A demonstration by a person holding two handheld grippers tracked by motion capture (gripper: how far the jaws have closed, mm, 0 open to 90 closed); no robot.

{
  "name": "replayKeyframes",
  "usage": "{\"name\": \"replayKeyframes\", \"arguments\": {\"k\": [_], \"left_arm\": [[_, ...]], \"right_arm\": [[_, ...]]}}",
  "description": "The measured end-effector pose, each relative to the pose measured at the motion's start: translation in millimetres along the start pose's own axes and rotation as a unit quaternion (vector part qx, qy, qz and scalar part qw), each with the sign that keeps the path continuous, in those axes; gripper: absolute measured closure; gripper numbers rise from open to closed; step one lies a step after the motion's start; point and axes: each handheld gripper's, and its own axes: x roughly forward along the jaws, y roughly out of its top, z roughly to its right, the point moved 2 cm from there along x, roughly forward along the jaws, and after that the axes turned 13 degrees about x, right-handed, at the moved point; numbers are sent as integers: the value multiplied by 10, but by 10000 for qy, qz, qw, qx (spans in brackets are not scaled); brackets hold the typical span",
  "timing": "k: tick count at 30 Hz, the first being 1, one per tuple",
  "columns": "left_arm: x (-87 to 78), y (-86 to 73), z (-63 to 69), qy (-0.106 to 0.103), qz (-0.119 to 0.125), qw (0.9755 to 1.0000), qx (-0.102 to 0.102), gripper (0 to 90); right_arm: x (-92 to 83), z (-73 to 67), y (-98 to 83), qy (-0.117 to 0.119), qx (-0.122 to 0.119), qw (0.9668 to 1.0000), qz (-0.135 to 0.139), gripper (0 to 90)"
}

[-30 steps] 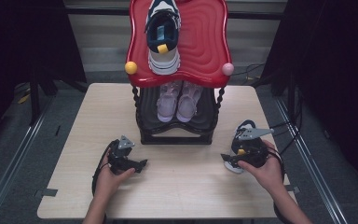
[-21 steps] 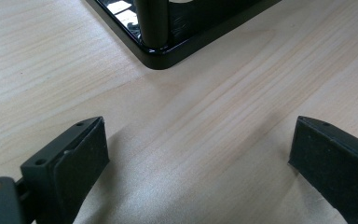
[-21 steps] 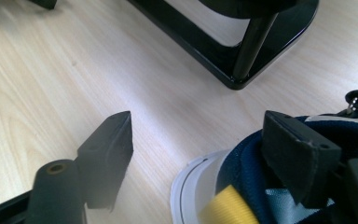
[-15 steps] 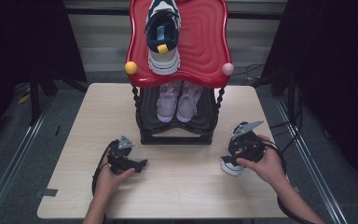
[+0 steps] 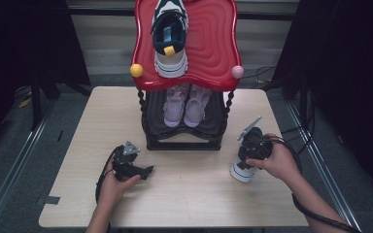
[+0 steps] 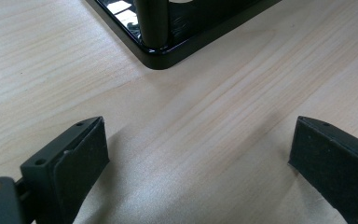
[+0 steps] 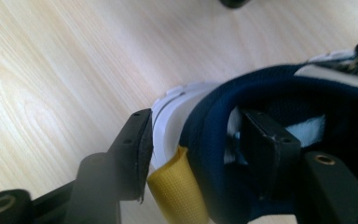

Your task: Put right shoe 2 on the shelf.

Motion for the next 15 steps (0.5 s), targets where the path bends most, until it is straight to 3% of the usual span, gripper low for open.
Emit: {"name": "replayKeyframes", "arguments": {"k": [9,15], "left_arm": [[0,0,0,0,-3,10000,6,37],[1,0,0,1,2,10000,-1,37]], "right_arm": [[101,52,24,39,-89,9983,-576,559],[133,46,73,191,-184,9949,-969,607]]}}
